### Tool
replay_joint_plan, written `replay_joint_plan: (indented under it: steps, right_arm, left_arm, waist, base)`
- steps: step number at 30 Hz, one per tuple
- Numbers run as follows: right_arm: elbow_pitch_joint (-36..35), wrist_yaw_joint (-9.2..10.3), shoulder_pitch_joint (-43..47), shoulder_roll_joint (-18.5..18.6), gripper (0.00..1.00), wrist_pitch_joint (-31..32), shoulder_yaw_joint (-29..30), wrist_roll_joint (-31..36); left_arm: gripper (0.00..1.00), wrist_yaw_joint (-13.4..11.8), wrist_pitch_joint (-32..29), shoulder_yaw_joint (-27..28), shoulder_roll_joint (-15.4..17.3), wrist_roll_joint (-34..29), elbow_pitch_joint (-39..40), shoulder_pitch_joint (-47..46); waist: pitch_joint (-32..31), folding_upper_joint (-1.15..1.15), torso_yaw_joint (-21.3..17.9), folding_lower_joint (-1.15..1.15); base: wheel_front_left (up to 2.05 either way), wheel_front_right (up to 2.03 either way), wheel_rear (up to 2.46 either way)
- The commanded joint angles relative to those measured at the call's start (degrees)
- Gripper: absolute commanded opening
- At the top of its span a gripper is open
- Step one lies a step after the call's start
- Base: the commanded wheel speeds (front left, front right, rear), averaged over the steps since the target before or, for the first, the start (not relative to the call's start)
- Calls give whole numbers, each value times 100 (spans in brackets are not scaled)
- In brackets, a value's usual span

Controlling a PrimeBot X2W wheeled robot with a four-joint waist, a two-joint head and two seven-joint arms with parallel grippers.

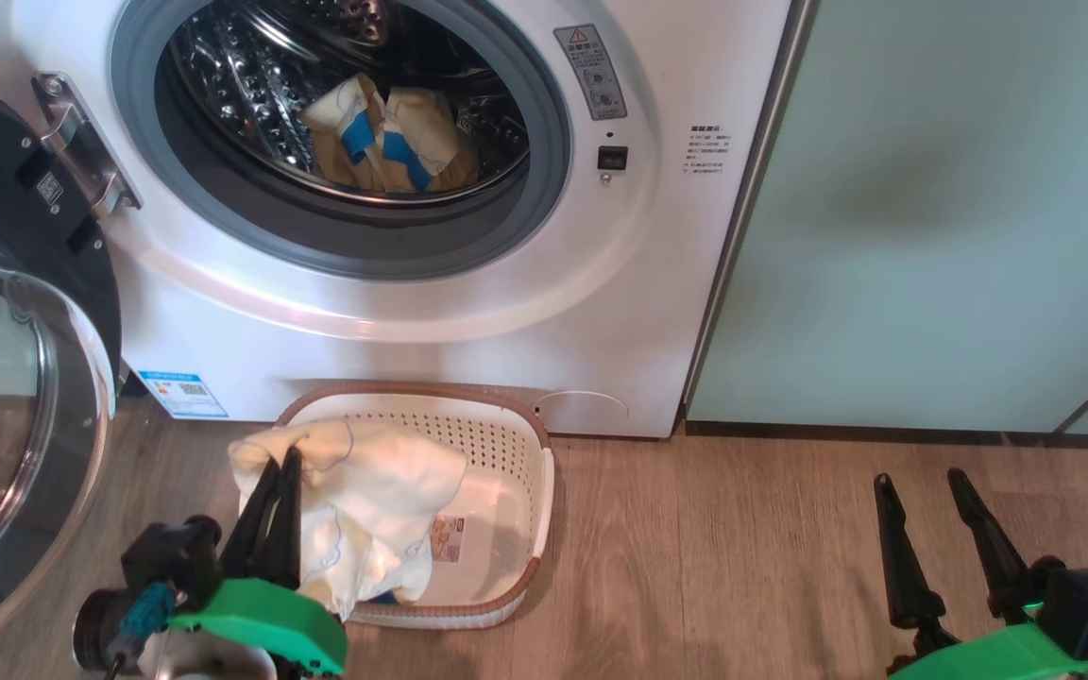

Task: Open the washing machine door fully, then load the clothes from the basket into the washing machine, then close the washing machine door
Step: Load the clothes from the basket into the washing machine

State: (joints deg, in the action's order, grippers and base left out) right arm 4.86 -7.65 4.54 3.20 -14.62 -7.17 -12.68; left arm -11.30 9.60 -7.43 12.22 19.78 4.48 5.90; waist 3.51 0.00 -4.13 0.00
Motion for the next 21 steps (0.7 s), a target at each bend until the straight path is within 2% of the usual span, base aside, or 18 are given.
replay_joint_plan:
  steps: [1, 12, 21]
  right_arm:
    - [-171, 16, -156, 21, 100, -38, -115, -8]
    - [-203, 16, -242, 22, 100, -38, -150, -24]
    - [-279, 16, -407, 16, 100, -38, -115, -55]
  left_arm:
    - [0, -10, 68, 222, 103, 36, 135, -285]
    - [0, 116, 125, 158, 94, 135, -319, -757]
    - [0, 223, 159, 241, 105, 310, -897, -1462]
  waist:
    - [9, 0, 0, 0]
    - [200, 0, -66, 0]
    - [688, 0, -284, 0]
  base:
    - [0, 0, 0]
    - [0, 0, 0]
    - [0, 0, 0]
